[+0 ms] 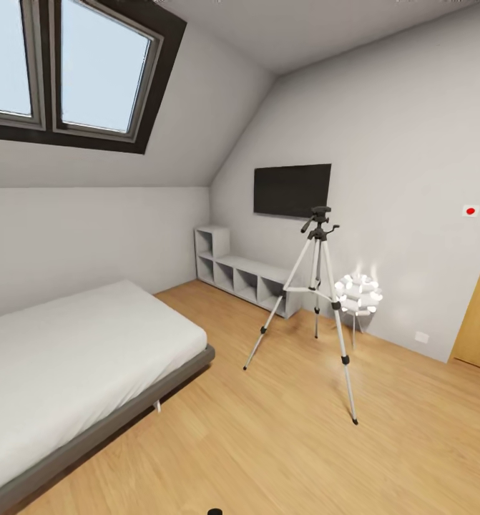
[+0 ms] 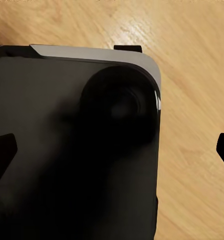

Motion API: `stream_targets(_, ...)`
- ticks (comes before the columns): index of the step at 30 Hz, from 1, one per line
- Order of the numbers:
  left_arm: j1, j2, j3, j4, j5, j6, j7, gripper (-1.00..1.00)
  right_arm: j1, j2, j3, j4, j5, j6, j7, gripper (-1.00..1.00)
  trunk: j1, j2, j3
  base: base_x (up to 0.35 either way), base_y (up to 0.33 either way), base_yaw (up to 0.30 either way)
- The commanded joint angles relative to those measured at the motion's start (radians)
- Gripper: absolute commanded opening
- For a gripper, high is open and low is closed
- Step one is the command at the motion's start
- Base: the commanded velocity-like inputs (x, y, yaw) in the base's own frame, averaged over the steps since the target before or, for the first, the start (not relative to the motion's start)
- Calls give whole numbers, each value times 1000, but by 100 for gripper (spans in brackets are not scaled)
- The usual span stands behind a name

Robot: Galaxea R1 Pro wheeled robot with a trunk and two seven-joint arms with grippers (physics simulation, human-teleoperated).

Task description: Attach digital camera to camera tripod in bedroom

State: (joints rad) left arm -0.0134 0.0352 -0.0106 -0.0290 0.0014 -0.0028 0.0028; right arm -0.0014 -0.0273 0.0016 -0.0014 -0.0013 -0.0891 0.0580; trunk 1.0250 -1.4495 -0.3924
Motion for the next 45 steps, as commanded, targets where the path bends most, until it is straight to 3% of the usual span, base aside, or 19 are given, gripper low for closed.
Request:
stream_targets(1,0,0,-1,0,0,0,0,100,0,0,0,0,0,-3,3,100,0,0,0,0,0,0)
stream_targets(16,0,0,-2,0,0,0,0,100,0,0,0,0,0,-3,3,100,0,0,4,0,0,0)
stream_targets(45,0,0,-1,0,0,0,0,100,0,0,0,0,0,-3,3,100,0,0,-40,0,0,0)
